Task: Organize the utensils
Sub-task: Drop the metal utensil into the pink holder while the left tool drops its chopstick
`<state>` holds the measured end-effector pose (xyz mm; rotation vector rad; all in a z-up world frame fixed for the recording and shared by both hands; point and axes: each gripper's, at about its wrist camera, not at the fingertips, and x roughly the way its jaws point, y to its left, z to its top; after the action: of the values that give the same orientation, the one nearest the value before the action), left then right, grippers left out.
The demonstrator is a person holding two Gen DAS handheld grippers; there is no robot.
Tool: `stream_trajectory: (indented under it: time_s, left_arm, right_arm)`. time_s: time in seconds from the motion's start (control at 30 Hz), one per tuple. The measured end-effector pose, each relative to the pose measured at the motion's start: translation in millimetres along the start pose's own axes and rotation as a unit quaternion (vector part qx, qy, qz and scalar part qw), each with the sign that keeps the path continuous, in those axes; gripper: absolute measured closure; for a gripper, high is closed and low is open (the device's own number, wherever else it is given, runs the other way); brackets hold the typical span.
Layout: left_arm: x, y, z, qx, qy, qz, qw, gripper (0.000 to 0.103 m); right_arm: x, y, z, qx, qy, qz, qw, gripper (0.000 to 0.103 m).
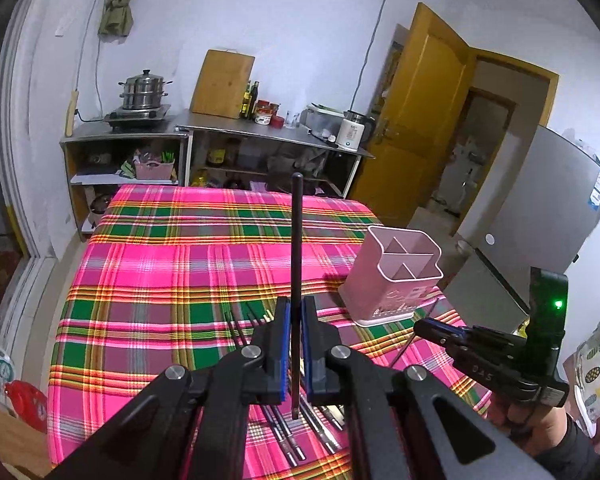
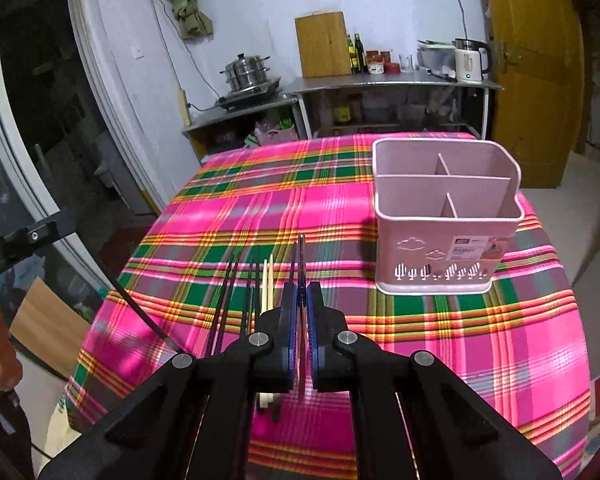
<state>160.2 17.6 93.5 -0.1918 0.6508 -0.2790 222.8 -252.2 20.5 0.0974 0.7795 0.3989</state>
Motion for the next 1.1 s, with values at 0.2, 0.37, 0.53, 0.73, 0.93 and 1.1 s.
stream_trajectory:
  time_s: [0.2,0.37,0.53,0.73,0.93,1.1]
  left_arm:
    - [10,-10,9,0.005,0.007,-0.011,0.9999,0.098]
    - [26,-26,20,0.016,0.018,-0.024,0.9994,0.098]
    - [49,-48,35,0.027,0.030,-0.044,0.9982,0.098]
    - [79,-75,60,0.033,0.037,-0.073,0.9961,0.098]
    - [101,-97,96,0.028,0.024,-0.098,0.9945,0.098]
    - [119,-110,120,0.021,0.006,-0.107,0.9940,0.098]
  right_arm:
    - [-9,-8,5,0.007,-0.014,0.002,1.000,0.098]
    - [-18,-17,11,0.013,-0.027,0.001,1.000,0.098]
    - [-30,-31,22,0.022,-0.042,-0.002,0.999,0.098]
    - [-48,-52,45,0.039,-0.069,-0.012,0.997,0.098]
    - [-70,-72,77,0.053,-0.115,-0.025,0.992,0.098]
    - [-76,-86,104,0.062,-0.145,-0.035,0.987,0.098]
